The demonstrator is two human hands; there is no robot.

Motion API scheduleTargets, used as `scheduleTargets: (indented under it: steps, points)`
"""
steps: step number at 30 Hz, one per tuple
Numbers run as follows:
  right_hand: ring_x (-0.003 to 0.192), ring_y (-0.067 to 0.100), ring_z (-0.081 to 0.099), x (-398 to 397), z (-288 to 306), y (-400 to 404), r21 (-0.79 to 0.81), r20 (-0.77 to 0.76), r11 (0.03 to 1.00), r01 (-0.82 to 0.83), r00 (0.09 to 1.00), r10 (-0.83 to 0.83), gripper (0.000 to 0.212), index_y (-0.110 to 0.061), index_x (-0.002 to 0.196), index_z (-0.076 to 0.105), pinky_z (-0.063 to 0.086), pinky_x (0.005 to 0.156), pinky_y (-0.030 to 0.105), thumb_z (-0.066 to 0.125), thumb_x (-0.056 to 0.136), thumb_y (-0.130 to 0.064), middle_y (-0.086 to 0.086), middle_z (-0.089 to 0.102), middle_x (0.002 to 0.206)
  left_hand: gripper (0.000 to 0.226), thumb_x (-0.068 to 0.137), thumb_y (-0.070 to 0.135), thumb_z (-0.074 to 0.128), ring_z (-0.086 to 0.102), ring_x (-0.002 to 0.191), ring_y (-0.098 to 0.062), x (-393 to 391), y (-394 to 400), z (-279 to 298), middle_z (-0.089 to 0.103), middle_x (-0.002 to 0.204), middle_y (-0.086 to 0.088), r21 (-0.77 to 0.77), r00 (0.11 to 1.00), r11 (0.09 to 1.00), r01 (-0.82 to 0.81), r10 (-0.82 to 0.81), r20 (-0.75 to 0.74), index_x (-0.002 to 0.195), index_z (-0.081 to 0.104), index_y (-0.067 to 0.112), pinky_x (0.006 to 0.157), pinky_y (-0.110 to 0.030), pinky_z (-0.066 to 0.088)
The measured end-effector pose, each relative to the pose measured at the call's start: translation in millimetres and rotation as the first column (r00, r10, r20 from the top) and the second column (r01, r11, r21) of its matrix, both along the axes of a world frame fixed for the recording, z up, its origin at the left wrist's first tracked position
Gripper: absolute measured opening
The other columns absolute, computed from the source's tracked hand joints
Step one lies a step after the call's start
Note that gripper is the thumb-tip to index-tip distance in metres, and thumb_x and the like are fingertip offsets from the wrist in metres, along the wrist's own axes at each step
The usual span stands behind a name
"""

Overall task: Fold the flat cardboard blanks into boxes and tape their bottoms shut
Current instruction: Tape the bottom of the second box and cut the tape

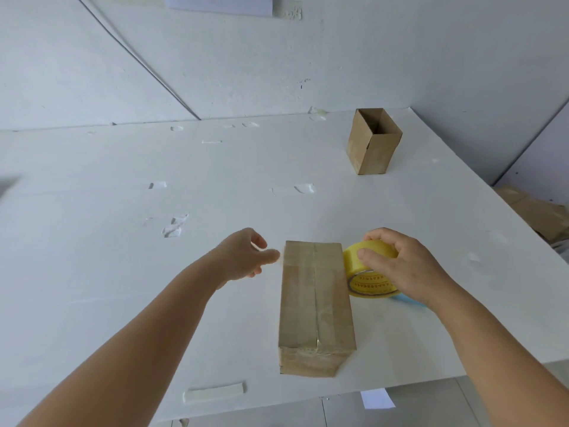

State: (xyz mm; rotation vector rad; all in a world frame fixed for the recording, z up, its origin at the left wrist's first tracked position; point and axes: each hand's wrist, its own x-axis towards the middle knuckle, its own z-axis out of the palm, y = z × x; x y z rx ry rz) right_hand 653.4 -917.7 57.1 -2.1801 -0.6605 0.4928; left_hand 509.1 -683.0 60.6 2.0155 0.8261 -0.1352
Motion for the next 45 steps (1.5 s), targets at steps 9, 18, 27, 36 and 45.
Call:
scheduleTargets:
  steps: [9,18,27,36,45]
  points:
    - [0.093,0.011,0.056,-7.3,-4.3,5.8,0.013,0.019,1.0,0.013,1.0,-0.014,0.038,-0.04,0.099,0.059,0.041,0.069,0.024,0.054,0.066,-0.057,-0.005,0.058,0.105,0.068,0.093,0.035,0.057,0.057,0.109,-0.01,2.7,-64.4,-6.2,0.048,0.131,0.006,-0.405,0.944,0.912,-0.056,0.181,0.276,0.148,0.018,0.035,0.091,-0.029,0.049]
    - [0.097,0.014,0.053,-7.0,-2.5,8.6,-0.024,0.064,0.999,-0.028,0.998,0.029,0.015,-0.04,0.097,0.059,0.042,0.073,0.022,0.061,0.083,-0.044,-0.004,0.055,0.107,0.078,0.09,0.054,0.05,0.002,0.148,-0.014,27.5,-44.6,21.0,0.012,0.16,0.006,0.426,0.925,0.832,0.356,-0.379,-0.033,0.152,0.013,0.023,0.118,-0.045,0.009]
    - [0.098,0.015,0.055,-4.9,-3.8,15.3,-0.019,0.119,0.996,-0.091,0.989,0.093,0.019,-0.044,0.094,0.058,0.045,0.085,0.031,0.04,0.094,-0.049,-0.003,0.056,0.101,0.056,0.099,0.053,0.022,0.044,0.12,-0.022,43.2,-59.6,13.6,0.048,0.127,-0.001,0.572,0.726,0.511,0.641,-0.644,-0.239,0.149,0.021,0.026,0.101,-0.036,0.031]
    - [0.099,0.019,0.051,2.1,-7.7,20.0,-0.349,0.355,0.935,-0.063,0.914,0.194,0.025,-0.038,0.101,0.064,0.034,0.091,0.037,0.044,0.091,-0.049,-0.003,0.057,0.095,0.059,0.1,0.05,0.02,0.037,0.128,-0.019,39.1,-53.7,8.1,0.044,0.137,0.003,0.52,0.73,0.55,0.654,-0.64,-0.24,0.152,0.01,0.025,0.107,-0.034,0.027]
    - [0.091,0.021,0.049,10.0,-13.1,11.0,-0.403,0.366,0.913,-0.07,0.902,0.23,0.037,-0.024,0.096,0.062,0.031,0.083,0.035,0.028,0.099,-0.036,-0.001,0.055,0.086,0.06,0.098,0.045,0.036,0.032,0.136,-0.019,56.6,-59.7,28.5,0.036,0.147,0.005,0.356,0.702,0.605,0.712,-0.616,-0.358,0.151,0.013,0.03,0.11,-0.037,0.029]
